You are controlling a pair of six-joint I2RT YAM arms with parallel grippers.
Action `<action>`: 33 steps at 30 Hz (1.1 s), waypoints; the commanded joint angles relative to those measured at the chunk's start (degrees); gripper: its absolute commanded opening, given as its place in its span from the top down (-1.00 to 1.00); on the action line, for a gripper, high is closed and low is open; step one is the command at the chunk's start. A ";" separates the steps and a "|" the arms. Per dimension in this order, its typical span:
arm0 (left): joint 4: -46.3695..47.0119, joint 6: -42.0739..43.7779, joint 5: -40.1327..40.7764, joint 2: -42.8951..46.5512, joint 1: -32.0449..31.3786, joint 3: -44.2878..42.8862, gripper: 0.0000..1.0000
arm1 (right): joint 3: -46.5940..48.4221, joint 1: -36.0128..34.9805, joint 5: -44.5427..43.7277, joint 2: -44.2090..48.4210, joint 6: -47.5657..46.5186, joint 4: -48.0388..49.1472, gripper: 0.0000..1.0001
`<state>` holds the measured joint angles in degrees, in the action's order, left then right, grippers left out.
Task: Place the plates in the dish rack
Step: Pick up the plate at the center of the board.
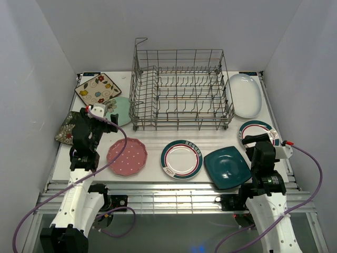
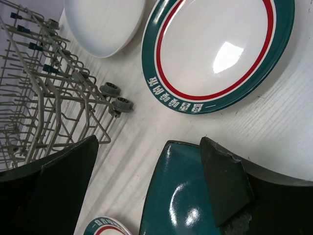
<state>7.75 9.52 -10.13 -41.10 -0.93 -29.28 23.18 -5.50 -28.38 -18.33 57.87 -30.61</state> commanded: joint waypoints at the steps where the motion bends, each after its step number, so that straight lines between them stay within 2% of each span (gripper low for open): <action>1: 0.60 0.24 0.19 0.67 0.05 -0.60 -0.96 | 1.87 -0.04 -4.31 -0.13 4.26 -1.29 -0.80; 6: 0.95 0.06 1.25 1.46 0.05 -0.25 -0.96 | 1.96 -0.04 -8.18 -0.57 15.68 -8.05 -0.82; 10: 0.95 0.24 1.43 1.46 0.05 -0.25 -0.96 | 0.64 0.05 -7.48 -1.00 17.98 -7.45 -0.80; 15: 0.95 0.15 1.96 0.76 0.05 -0.43 -0.96 | 2.48 0.05 -7.22 -9.52 18.42 -7.01 -0.79; 19: 0.95 0.24 2.48 0.76 0.05 -0.34 -0.96 | 1.61 -0.04 -5.98 -14.01 23.07 -6.31 -0.80; 33: 1.30 0.15 3.89 -0.21 0.05 -0.52 -0.96 | -1.91 0.05 -8.97 -18.76 33.09 -2.88 -0.83</action>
<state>8.21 9.63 -6.61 -41.58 -0.93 -29.28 21.23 -5.48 -34.33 -35.64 86.00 -35.31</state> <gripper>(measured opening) 0.979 0.917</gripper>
